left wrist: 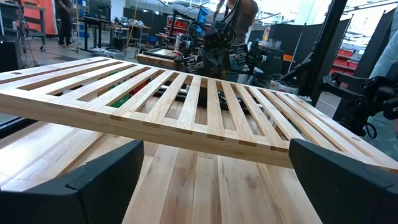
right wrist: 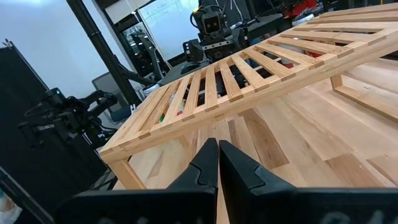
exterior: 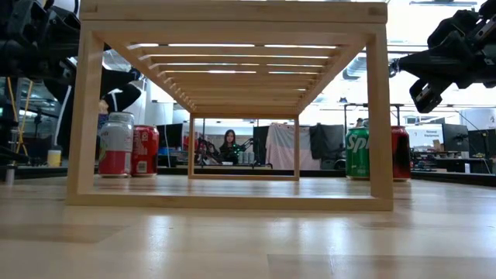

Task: Place canned beverage on shelf

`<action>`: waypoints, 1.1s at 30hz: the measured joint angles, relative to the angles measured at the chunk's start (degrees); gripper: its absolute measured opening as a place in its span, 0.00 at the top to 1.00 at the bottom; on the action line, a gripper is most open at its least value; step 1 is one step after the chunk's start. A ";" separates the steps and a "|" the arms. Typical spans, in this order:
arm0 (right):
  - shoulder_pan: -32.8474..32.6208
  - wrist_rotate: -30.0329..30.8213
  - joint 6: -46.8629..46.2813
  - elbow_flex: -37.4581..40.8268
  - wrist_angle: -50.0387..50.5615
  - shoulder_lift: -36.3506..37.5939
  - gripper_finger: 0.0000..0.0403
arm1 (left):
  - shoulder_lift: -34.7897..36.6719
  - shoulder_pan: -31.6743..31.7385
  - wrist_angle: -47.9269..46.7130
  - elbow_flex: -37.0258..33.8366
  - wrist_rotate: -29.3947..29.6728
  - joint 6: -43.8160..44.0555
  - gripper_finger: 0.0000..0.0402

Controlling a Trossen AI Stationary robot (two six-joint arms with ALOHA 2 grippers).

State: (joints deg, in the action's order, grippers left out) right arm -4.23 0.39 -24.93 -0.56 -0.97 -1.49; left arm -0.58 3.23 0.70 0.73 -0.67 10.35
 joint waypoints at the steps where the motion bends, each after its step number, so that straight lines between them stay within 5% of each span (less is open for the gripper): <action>1: 0.00 0.64 -1.79 0.00 -1.46 -0.03 1.00 | 0.00 0.01 0.01 0.00 0.00 0.00 0.02; 4: 0.00 6.41 -12.87 0.00 -12.55 -0.01 1.00 | 0.00 0.00 0.01 0.00 0.00 0.01 0.02; 10: 0.17 32.86 -25.57 0.00 -33.83 -0.08 1.00 | 0.00 -0.01 0.01 -0.01 0.00 0.00 0.02; 16: 2.21 34.33 -19.96 -5.64 -35.99 -4.67 1.00 | 0.00 0.00 -0.01 0.01 0.00 0.00 0.02; 21: 4.44 37.21 -15.05 -15.92 -24.73 -14.89 1.00 | 0.00 0.00 0.01 -0.01 0.00 0.00 0.02; 25: 6.87 38.09 -12.45 -27.39 -5.71 -22.17 0.94 | 0.00 0.01 0.01 0.00 0.00 0.00 0.02; 33: 14.05 38.59 -20.31 -48.90 38.54 -35.42 0.56 | 0.00 0.01 -0.01 0.01 0.00 0.00 0.02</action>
State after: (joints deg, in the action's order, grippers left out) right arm 9.83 38.98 -45.23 -49.45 37.58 -36.91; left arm -0.58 3.24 0.69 0.73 -0.67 10.35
